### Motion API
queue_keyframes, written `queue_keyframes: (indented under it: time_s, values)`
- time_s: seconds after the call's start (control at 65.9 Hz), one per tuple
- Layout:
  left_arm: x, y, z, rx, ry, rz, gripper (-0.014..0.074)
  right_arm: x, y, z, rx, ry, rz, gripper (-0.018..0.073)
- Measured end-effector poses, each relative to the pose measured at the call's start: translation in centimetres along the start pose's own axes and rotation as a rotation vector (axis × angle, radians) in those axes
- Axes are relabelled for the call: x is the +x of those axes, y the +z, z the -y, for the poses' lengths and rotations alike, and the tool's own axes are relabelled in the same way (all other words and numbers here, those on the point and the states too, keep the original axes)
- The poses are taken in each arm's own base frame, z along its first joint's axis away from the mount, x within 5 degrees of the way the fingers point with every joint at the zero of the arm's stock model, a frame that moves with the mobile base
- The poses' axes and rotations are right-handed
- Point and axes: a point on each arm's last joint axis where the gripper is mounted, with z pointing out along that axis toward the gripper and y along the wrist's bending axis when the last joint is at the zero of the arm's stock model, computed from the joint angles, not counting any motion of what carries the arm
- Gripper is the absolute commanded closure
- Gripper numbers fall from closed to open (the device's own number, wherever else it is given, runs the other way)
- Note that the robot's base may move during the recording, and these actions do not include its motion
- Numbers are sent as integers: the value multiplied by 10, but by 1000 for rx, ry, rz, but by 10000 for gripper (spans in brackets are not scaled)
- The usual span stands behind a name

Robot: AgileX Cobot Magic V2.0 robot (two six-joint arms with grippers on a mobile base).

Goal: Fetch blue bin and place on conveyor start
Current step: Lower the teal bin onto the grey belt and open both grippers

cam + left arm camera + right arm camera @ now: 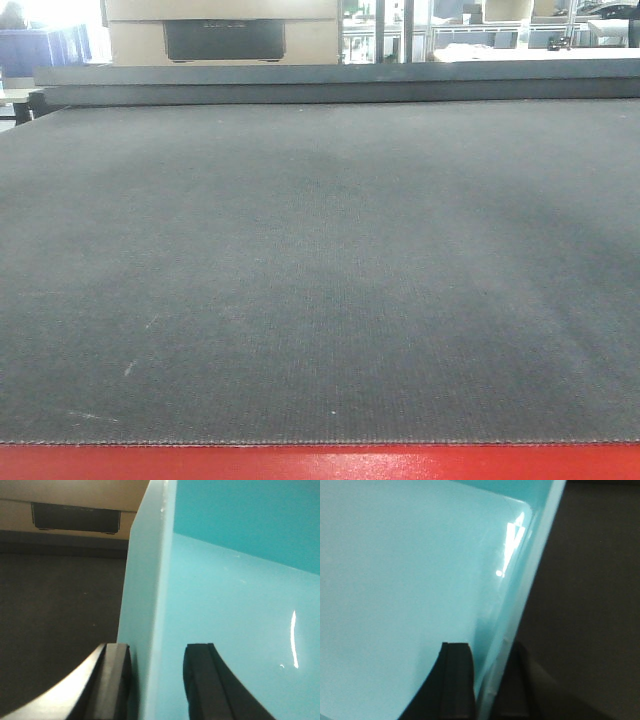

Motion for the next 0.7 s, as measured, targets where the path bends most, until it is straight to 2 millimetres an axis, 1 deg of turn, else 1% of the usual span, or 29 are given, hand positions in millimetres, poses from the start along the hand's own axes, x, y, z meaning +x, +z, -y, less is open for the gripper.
queue_keyframes:
  time_s: [0.228, 0.349, 0.44, 0.547, 0.562, 0.653, 0.698]
  values:
    - [1, 0, 0, 2, -3, -7, 708, 0, 0, 0, 0, 0, 0, 712]
    - [7, 0, 0, -5, -6, -73, 708, 3, 0, 0, -1, 3, -35, 712]
    - [15, 3, -2, -17, -6, -157, 708, 9, 5, 0, -1, 7, -86, 712]
    - [31, 14, -5, -35, -5, -276, 708, 19, 22, 3, 6, 13, -155, 712]
    - [34, 15, -5, -37, -1, -296, 708, 22, 27, 4, 18, 5, -172, 712]
    - [58, 28, -10, -51, -6, -433, 708, 35, 50, 13, 57, -4, -238, 712]
    - [72, 38, -12, -58, -10, -488, 708, 46, 64, 17, 71, -9, -290, 712]
